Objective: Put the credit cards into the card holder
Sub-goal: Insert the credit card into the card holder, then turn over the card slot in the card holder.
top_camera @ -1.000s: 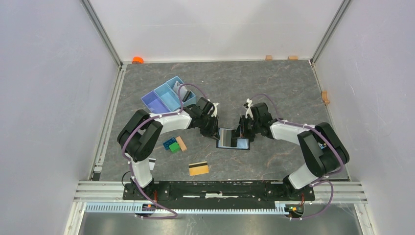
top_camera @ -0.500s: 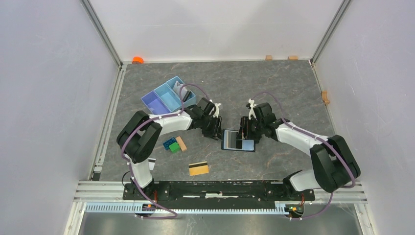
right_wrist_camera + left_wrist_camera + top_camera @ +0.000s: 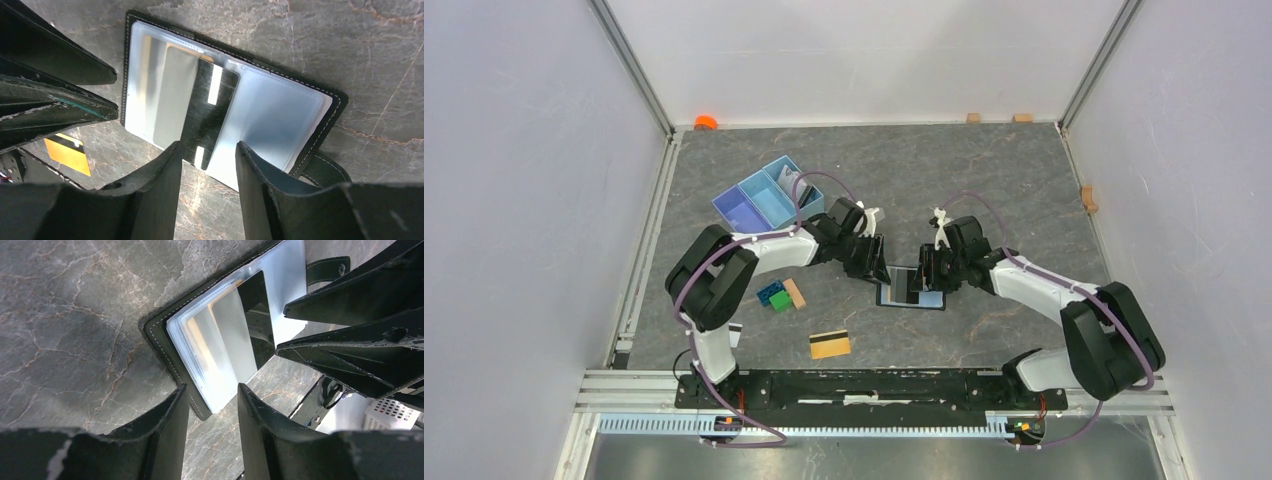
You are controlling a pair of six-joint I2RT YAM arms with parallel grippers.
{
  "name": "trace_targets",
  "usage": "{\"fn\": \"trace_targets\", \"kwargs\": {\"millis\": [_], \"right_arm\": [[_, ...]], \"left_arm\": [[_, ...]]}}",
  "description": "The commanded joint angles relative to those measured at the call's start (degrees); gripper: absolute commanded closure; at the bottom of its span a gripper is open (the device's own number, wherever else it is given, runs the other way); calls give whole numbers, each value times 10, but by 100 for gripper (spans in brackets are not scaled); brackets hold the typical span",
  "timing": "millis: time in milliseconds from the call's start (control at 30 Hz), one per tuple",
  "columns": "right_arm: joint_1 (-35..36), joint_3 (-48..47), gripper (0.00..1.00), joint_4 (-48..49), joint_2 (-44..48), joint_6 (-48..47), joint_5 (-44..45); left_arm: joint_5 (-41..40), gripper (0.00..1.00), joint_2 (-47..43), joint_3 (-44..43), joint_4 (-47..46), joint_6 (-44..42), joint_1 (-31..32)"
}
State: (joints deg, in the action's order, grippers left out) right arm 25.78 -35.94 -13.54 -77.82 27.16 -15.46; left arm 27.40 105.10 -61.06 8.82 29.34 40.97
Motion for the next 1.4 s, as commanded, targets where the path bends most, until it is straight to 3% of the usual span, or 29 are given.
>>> {"fn": "trace_targets", "kwargs": {"millis": [0, 767, 1067, 1367], "right_arm": [[6, 4, 52, 29, -17, 9, -5], [68, -36, 58, 116, -55, 38, -32], [58, -57, 52, -3, 15, -17, 96], [-10, 5, 52, -32, 65, -39, 62]], "left_arm": [[16, 53, 17, 2, -24, 20, 2], [51, 58, 31, 11, -60, 36, 5], [-10, 55, -3, 3, -10, 8, 5], [-16, 55, -11, 6, -9, 10, 8]]}}
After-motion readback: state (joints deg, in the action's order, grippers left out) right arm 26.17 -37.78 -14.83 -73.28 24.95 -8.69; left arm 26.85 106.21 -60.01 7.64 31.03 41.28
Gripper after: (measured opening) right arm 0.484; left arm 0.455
